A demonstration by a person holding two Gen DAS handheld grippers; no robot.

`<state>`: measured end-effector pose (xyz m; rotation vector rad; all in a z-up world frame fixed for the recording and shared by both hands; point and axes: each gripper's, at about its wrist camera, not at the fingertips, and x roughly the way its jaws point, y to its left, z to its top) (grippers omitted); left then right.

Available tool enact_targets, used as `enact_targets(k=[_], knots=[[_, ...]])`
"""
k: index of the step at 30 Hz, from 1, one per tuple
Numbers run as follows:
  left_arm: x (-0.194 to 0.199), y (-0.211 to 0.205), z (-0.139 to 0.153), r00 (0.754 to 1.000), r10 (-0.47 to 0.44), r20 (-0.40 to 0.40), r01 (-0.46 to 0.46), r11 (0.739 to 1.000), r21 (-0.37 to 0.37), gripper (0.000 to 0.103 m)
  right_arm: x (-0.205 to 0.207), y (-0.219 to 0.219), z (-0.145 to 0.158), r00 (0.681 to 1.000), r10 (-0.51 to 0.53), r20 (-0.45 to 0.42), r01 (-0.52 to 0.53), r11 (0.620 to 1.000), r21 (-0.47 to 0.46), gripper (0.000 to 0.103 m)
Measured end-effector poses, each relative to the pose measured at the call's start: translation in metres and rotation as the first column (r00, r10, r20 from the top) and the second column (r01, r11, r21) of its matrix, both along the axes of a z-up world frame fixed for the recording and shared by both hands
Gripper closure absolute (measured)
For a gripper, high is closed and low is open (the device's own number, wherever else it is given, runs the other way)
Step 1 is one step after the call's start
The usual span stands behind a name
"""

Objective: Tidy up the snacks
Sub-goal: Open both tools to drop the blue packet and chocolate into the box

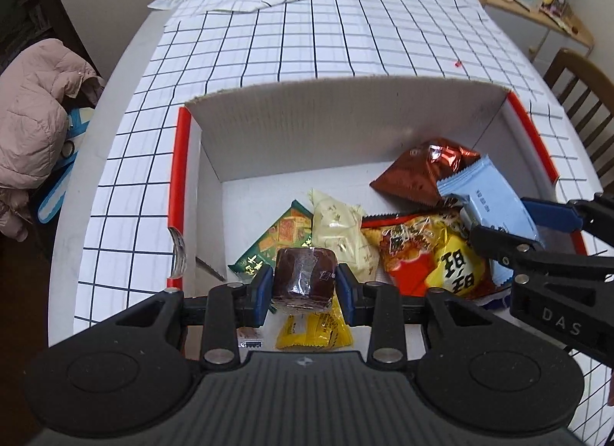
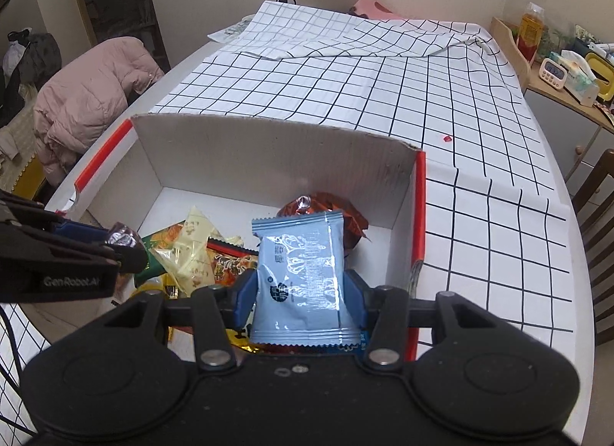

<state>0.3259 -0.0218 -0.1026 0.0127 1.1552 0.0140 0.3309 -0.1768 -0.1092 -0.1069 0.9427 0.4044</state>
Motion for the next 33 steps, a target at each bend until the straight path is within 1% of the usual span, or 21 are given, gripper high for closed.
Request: enact_targets(k=[7,11,14,19,24,25,26,28,33], knots=[[0.0,-0.001,-0.01,1.0,-0.006,-0.026,0.007,1.0,0.005,0.069,0.001,0.0,0.0,1.0,-0.001,-0.005,0.001,1.0,0.002,0.055],[-0.002,0.002,-0.009,1.0,-0.002,-0.028,0.002,1.0,-0.016,0.069,-0.001,0.001,0.0,1.0,-0.003,-0.008,0.003,1.0,0.004,0.053],[-0.005,0.003,-0.006,1.0,-0.005,-0.013,0.004,1.0,-0.021,0.068,-0.004,0.001,0.002,1.0,-0.007,-0.006,0.007,1.0,0.005,0.051],[-0.011,0.009,0.001,1.0,0.017,-0.004,-0.017,0.999,-0.048,0.064,-0.009,-0.001,0.006,1.0,-0.022,0.001,0.022,1.0,0.014,0.043],[-0.022,0.014,0.013,1.0,0.022,0.022,-0.02,0.997,-0.077,0.062,-0.019,-0.005,0.015,1.0,-0.028,0.015,0.027,0.999,0.031,0.041],[-0.025,0.015,0.016,0.999,0.022,0.029,-0.019,0.996,-0.082,0.061,-0.022,-0.006,0.018,0.999,-0.028,0.019,0.027,0.999,0.035,0.039],[-0.027,0.015,0.019,0.999,0.02,0.037,-0.017,0.996,-0.087,0.057,-0.025,-0.006,0.02,0.999,-0.028,0.024,0.027,0.999,0.039,0.037],[-0.033,0.016,0.025,0.998,0.017,0.054,-0.012,0.995,-0.095,0.054,-0.032,-0.007,0.026,0.999,-0.032,0.038,0.03,0.998,0.047,0.027],[-0.048,0.016,0.04,0.996,0.003,0.092,0.006,0.995,-0.099,0.053,-0.049,-0.01,0.041,0.997,-0.036,0.065,0.032,0.997,0.076,0.026]])
